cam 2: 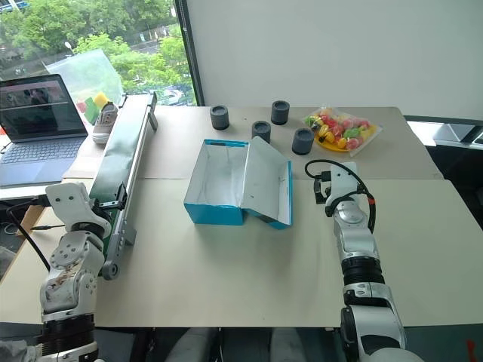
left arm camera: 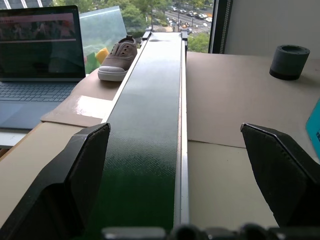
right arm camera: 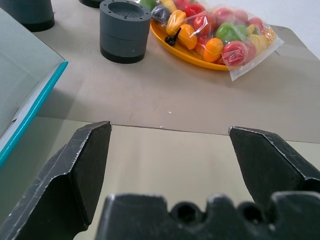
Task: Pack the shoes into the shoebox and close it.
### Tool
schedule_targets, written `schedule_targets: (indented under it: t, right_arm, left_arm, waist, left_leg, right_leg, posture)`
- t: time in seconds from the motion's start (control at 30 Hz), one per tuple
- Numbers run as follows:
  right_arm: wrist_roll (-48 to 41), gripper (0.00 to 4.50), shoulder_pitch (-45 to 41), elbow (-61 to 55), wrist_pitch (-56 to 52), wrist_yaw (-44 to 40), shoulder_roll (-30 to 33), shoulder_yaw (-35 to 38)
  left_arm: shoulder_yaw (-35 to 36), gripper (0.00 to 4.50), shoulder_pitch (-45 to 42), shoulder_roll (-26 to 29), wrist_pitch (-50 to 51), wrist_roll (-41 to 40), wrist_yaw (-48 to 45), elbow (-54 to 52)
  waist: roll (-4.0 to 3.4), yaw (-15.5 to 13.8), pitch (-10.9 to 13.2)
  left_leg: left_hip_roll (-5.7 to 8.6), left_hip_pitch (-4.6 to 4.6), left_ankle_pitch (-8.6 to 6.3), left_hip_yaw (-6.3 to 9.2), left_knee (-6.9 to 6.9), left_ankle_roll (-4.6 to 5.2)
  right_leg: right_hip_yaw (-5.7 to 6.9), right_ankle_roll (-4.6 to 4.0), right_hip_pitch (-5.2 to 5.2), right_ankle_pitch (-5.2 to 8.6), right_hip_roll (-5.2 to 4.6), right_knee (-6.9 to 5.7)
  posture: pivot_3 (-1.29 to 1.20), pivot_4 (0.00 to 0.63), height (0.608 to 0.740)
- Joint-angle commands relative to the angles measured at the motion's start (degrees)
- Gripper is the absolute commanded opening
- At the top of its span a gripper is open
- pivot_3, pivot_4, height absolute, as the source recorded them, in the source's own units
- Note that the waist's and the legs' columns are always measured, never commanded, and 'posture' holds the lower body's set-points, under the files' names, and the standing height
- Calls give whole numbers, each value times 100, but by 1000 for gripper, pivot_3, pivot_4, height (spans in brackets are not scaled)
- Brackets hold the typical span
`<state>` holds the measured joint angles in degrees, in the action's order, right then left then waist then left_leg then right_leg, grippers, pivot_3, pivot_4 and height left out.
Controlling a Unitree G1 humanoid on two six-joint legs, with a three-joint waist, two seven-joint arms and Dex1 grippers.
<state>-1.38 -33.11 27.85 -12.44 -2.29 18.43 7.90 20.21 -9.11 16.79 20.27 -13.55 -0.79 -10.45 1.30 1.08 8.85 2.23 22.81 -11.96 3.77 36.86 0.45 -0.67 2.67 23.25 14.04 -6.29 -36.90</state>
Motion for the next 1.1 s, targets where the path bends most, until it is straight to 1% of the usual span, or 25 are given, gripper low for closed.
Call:
schedule_targets:
  t: [0.03,0.1,0.2,0.27,0.3,0.43,0.47,0.53,0.6,0.63,0.7,0.83,0.9,0.97,1.03,1.1]
  right_arm:
    - [-70,4416,-29,-276,4,103,-46,131]
    - [-61,4416,-67,-323,-57,146,-99,115]
    - [-177,4416,-221,-457,-140,-60,-174,92]
    - [-450,4416,-376,-679,-212,-701,-251,-76]
    - [-754,4416,-474,-895,-345,-1171,-321,-154]
    - [-1977,4416,-772,-1812,-1415,-3099,-491,-674]
    - [-2271,4416,-701,-2163,-1690,-3623,-420,-889]
    - [-2780,4416,-402,-2994,-2126,-4727,-81,-1428]
    - [-2809,4416,-193,-3348,-2195,-5297,217,-1842]
    - [-2715,4416,-160,-3372,-2169,-5421,316,-2013]
    - [-2467,4416,-237,-3210,-2004,-5436,315,-2238]
    - [-1525,4416,-705,-2589,-1426,-5249,102,-2882]
    - [-1305,4416,-868,-2371,-1235,-5166,-54,-2968]
    - [-1050,4416,-988,-2168,-1046,-5029,-207,-3056]
    - [-691,4416,-1103,-1958,-806,-4811,-376,-3191]
    - [-399,4416,-1257,-1680,-654,-4473,-627,-3242]
  left_arm:
    - [-107,4500,-182,77,-53,171,13,24]
    - [-190,4500,-253,30,-4,239,59,222]
    - [-225,4500,-172,-48,40,285,92,130]
    - [-219,4500,-4,-104,67,300,118,61]
    - [-168,4500,74,-142,78,276,151,7]
    - [-32,4500,240,-173,108,222,203,-168]
    - [-21,4500,256,-177,110,224,209,-183]
    - [-15,4500,287,-204,118,237,238,-219]
    - [-15,4500,326,-256,153,247,283,-308]
    - [-17,4500,348,-278,178,247,304,-380]
    - [0,4500,399,-296,234,239,339,-535]
    - [211,4500,603,-338,242,178,401,-596]
    - [298,4500,690,-378,251,111,411,-653]
    - [397,4500,836,-295,323,127,365,-669]
    - [691,4500,902,-199,613,-108,291,-589]
    - [838,4500,910,140,1023,-386,-102,-374]
  waist:
    - [0,-1,0]
    - [0,-10,0]
    - [0,0,0]
    - [0,38,0]
    - [-1,70,1]
    - [-1,157,4]
    - [-1,144,4]
    - [-2,86,4]
    - [-1,8,4]
    - [1,-25,6]
    - [6,-37,9]
    - [7,-1,9]
    - [7,17,9]
    - [7,18,9]
    - [8,7,9]
    - [10,7,10]
  left_leg:
    - [0,0,0,0,0,0]
    - [1,-2,0,-1,0,0]
    - [1,-2,0,-5,0,0]
    - [0,0,-2,-8,0,3]
    - [-3,0,-3,-13,0,5]
    - [-16,-2,-4,-16,-2,6]
    - [-20,-3,-4,-16,-2,6]
    - [-23,-5,-5,-9,-2,6]
    - [-24,0,-6,6,-2,8]
    - [-21,0,-8,8,0,9]
    - [-10,4,-9,5,6,8]
    - [-10,-4,-7,1,6,5]
    - [-22,-8,-6,-4,2,3]
    - [-26,-6,-8,-3,-1,0]
    - [-26,1,-12,-4,-2,-7]
    - [-26,8,-12,-5,-2,-8]
  right_leg:
    - [0,0,0,0,0,0]
    - [1,0,-1,0,0,-2]
    - [-1,0,-1,0,0,-1]
    - [-6,1,1,-1,0,1]
    - [-10,1,5,-1,1,0]
    - [-13,-2,10,-2,13,-7]
    - [-12,-4,10,-3,18,-8]
    - [-4,-4,6,-3,21,-6]
    - [4,-3,-2,-3,19,10]
    - [5,-2,-7,-3,16,19]
    - [-1,4,-5,-7,5,20]
    - [-7,-4,1,-16,13,13]
    - [-10,-12,4,-20,29,12]
    - [-11,-14,10,-19,34,12]
    - [-12,-14,20,-19,34,11]
    - [-14,-14,31,-19,33,9]
  posture:
    - [0,150,736]
    - [0,150,736]
    - [0,150,736]
    - [0,150,736]
    - [0,150,736]
    - [0,150,736]
    - [0,150,736]
    - [0,150,736]
    - [0,150,736]
    - [0,150,736]
    - [0,150,736]
    - [0,150,736]
    - [0,150,736]
    - [0,150,736]
    - [0,150,736]
    - [0,150,736]
